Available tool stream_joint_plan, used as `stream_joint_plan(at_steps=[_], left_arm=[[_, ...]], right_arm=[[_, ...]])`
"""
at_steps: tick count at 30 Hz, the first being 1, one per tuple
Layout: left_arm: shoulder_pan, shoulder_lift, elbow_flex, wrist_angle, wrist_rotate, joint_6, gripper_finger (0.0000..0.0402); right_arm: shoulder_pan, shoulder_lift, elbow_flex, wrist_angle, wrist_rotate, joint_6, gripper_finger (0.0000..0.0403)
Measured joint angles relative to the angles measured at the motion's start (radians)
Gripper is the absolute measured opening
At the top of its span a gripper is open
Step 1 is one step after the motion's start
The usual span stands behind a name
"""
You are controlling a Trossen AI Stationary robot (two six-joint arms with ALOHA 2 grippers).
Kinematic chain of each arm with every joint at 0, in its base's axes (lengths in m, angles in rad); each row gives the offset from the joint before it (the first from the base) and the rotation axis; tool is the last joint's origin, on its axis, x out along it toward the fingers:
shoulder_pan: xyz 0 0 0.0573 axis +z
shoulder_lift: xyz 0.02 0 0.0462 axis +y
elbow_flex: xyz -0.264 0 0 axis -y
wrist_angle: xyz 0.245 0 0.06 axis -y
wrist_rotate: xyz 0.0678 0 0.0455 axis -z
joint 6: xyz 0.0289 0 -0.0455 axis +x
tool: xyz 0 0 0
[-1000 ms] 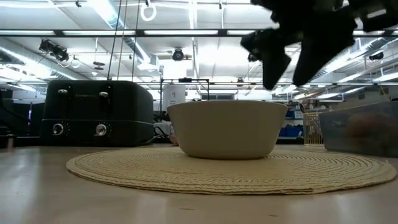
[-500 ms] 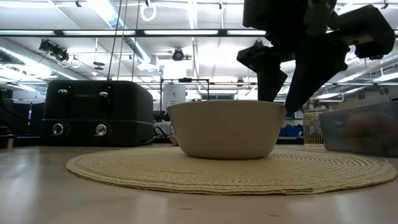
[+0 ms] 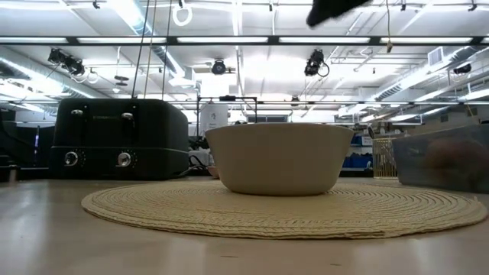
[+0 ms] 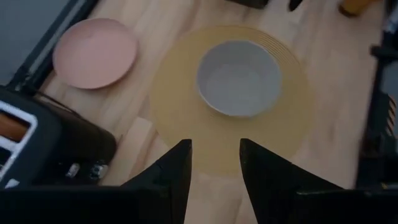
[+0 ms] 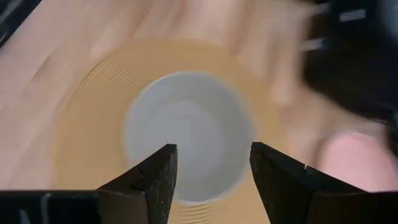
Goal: Arrange a breakfast setting
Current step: Put the light orange plate on the bottom left of the yellow placemat
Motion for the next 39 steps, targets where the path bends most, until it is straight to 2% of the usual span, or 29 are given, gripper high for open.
stream_joint_plan(at_steps=[3,9,15,18,21,28,34,39], left_arm=[[0.076,0.002,0.0,0.043,0.019,0.083,0.0142],[0.274,0.035,0.0,0.206,0.177,0.349,0.0142],[0.458,0.164,0.0,0.338,0.34,0.641,0.0142],[0.539,0.241,0.0,0.396,0.456,0.736,0.0142],[0.603,0.319,0.0,0.418,0.523,0.831,0.0142],[0.708,0.502,0.0,0.417,0.587,1.04,0.0142],[0.801,0.64,0.0,0.406,0.587,1.188,0.0142],[0.855,0.708,0.0,0.377,0.578,1.293,0.0142]], right_arm=[[-0.02,-0.092,0.0,-0.004,0.057,0.054,0.0209],[-0.028,-0.234,0.0,-0.005,0.133,0.149,0.0209],[-0.008,-0.316,0.0,-0.009,0.152,0.212,0.0209],[0.011,-0.34,0.0,-0.01,0.147,0.239,0.0209],[0.037,-0.362,0.0,-0.011,0.146,0.259,0.0209],[0.094,-0.398,0.0,-0.044,0.117,0.269,0.0209],[0.104,-0.39,0.0,-0.067,0.126,0.306,0.0209],[0.087,-0.369,0.0,-0.068,0.197,0.377,0.0209]])
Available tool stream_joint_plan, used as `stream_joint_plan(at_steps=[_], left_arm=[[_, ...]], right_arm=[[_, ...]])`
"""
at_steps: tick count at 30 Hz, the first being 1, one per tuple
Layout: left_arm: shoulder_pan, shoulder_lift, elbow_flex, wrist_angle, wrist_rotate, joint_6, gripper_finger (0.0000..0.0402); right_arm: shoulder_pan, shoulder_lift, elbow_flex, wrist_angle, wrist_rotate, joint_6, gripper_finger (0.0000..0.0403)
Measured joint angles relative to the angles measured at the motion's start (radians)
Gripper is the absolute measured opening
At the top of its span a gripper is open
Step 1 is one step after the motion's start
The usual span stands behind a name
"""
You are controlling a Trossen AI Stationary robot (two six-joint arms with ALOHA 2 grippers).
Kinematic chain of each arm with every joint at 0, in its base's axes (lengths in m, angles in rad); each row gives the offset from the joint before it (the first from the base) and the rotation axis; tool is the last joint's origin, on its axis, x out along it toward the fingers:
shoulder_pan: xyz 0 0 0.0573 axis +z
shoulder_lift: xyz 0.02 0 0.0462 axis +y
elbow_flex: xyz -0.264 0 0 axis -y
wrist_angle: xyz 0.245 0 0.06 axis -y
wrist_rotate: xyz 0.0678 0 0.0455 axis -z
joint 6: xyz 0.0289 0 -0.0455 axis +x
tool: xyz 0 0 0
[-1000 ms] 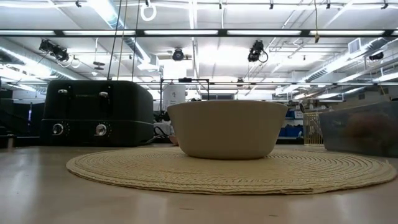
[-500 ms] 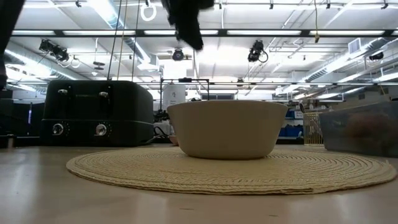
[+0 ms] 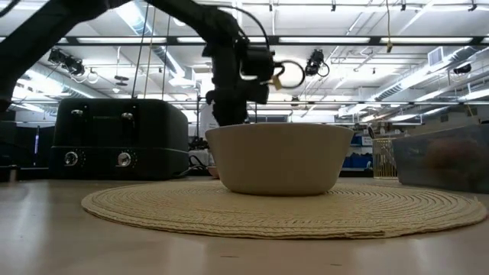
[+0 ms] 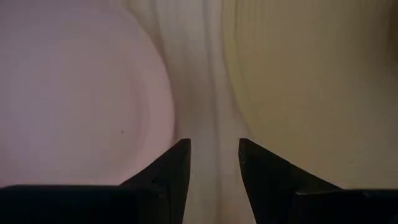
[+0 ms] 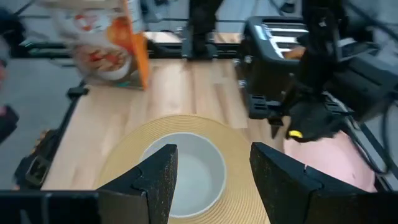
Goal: Arrange a breakfast setting
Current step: Put the light orange plate on the bottom left of the yellow placemat
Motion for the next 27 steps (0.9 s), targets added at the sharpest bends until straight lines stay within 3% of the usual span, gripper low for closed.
stream_joint_plan(at_steps=[8,13,19,23,27], left_arm=[[0.07,0.038,-0.074,0.086,-0.016,0.128,0.0142],[0.081,0.035,-0.209,0.243,-0.129,0.144,0.0142],[0.079,0.021,-0.236,0.294,-0.138,0.215,0.0138],[0.079,0.021,-0.236,0.299,-0.135,0.218,0.0112],[0.078,0.022,-0.235,0.332,-0.137,0.232,0.005]], right_arm=[[-0.059,0.037,0.0,0.004,0.041,0.041,0.0209],[-0.085,0.052,0.0,0.011,0.042,0.073,0.0209],[-0.112,0.057,0.0,0.015,0.036,0.073,0.0209],[-0.13,0.056,0.0,0.018,0.023,0.072,0.0209],[-0.147,0.056,0.0,0.018,0.0,0.053,0.0209]])
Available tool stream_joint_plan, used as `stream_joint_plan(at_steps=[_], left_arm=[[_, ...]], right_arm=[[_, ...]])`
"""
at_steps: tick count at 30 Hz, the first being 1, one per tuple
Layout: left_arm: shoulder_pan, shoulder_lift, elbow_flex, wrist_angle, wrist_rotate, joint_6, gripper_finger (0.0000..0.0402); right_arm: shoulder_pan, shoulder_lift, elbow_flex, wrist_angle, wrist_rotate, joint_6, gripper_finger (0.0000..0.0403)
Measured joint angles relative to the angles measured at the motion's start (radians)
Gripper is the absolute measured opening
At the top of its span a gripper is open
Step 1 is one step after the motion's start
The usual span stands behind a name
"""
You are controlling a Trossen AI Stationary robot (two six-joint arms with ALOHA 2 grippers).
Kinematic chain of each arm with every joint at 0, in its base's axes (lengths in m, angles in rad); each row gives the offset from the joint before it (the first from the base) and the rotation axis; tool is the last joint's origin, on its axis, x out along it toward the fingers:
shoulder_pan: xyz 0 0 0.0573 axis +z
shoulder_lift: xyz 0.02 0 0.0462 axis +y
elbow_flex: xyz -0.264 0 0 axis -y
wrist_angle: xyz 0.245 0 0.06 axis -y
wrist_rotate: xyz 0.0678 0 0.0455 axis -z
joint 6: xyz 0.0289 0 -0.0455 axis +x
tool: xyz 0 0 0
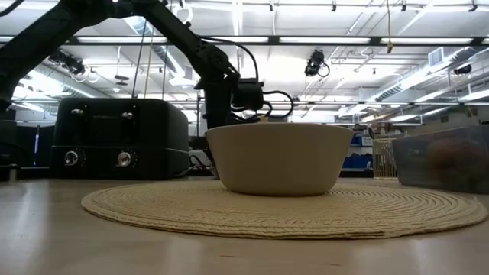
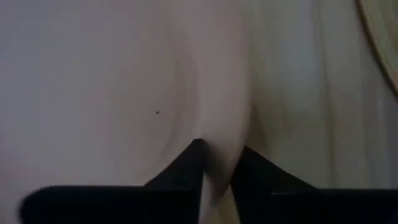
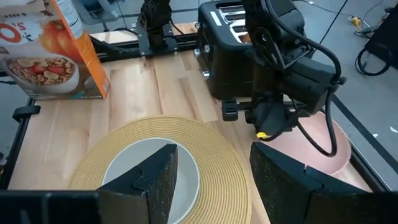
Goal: Arrange a breakfast setting
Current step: Put the light orange plate on the bottom left of the yellow placemat
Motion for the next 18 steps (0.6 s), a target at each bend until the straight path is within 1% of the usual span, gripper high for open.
stream_joint_plan(at_steps=[2,5,8,11,14,18], left_arm=[[-0.006,-0.002,0.002,-0.001,-0.008,0.01,0.0022],[-0.035,-0.017,0.001,-0.02,-0.036,0.01,0.002],[-0.081,-0.064,0.0,-0.054,-0.074,0.006,0.0019],[-0.137,-0.137,-0.001,-0.12,-0.081,-0.02,0.0016],[-0.208,-0.222,-0.002,-0.17,-0.118,-0.07,0.0016],[-0.331,-0.353,0.0,-0.273,-0.169,-0.191,0.0015]], right_arm=[[-0.007,0.0,0.0,0.0,-0.008,-0.022,0.0209],[-0.015,0.0,0.0,-0.015,-0.009,-0.057,0.0209],[-0.028,0.0,0.0,-0.03,-0.005,-0.075,0.0209],[-0.052,-0.001,0.0,-0.057,0.002,-0.066,0.0209],[-0.085,-0.004,0.0,-0.085,0.003,-0.041,0.0209],[-0.124,-0.015,0.0,-0.096,-0.001,-0.048,0.0209]])
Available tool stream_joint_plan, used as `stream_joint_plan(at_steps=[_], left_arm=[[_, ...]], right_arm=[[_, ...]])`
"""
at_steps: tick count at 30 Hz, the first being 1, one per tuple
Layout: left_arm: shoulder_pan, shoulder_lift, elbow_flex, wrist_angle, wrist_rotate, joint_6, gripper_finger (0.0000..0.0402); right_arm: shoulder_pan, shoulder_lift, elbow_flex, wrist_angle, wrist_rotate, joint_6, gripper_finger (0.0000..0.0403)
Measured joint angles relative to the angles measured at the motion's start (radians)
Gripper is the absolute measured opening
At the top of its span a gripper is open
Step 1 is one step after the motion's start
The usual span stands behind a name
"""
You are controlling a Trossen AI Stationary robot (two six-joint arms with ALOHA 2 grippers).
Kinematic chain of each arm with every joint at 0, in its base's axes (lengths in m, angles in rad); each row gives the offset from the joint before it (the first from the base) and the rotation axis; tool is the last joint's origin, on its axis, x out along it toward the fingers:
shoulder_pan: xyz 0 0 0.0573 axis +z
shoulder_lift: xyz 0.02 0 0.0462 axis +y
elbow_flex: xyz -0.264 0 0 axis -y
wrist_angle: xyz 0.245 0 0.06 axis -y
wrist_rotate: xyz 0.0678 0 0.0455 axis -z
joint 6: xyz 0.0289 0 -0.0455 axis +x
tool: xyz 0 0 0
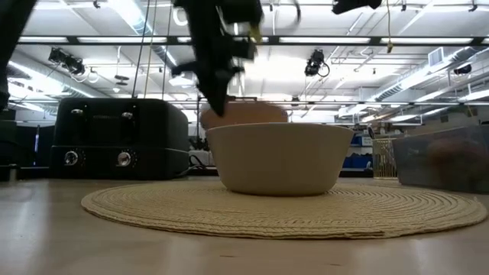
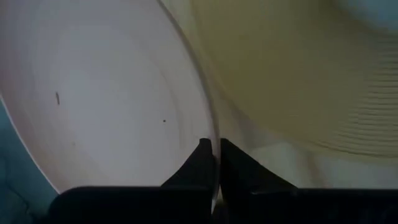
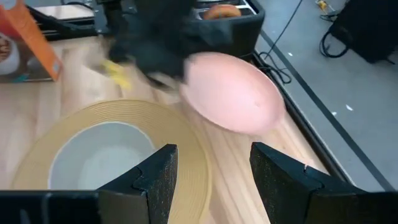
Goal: Arrange a breakfast setting
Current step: Put the light orange plate on the bottom left of the yellow placemat
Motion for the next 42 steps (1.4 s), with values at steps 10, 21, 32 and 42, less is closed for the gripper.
stream_joint_plan(at_steps=[10,21,32,42], left_arm=[[-0.404,-0.205,0.001,-0.077,-0.005,-0.282,0.0014],[-0.705,-0.151,0.0,-0.051,-0.126,-0.339,0.0014],[-0.768,-0.097,-0.014,0.05,0.025,0.147,0.0014],[-0.732,-0.078,-0.177,0.152,0.106,0.471,0.0014]], right_arm=[[-0.048,-0.004,0.0,-0.002,-0.001,-0.218,0.0209],[-0.032,-0.004,0.0,-0.006,-0.002,-0.106,0.0209],[0.201,0.055,0.0,0.001,0.134,0.331,0.0209],[0.356,0.137,0.0,0.015,0.138,0.56,0.0209]])
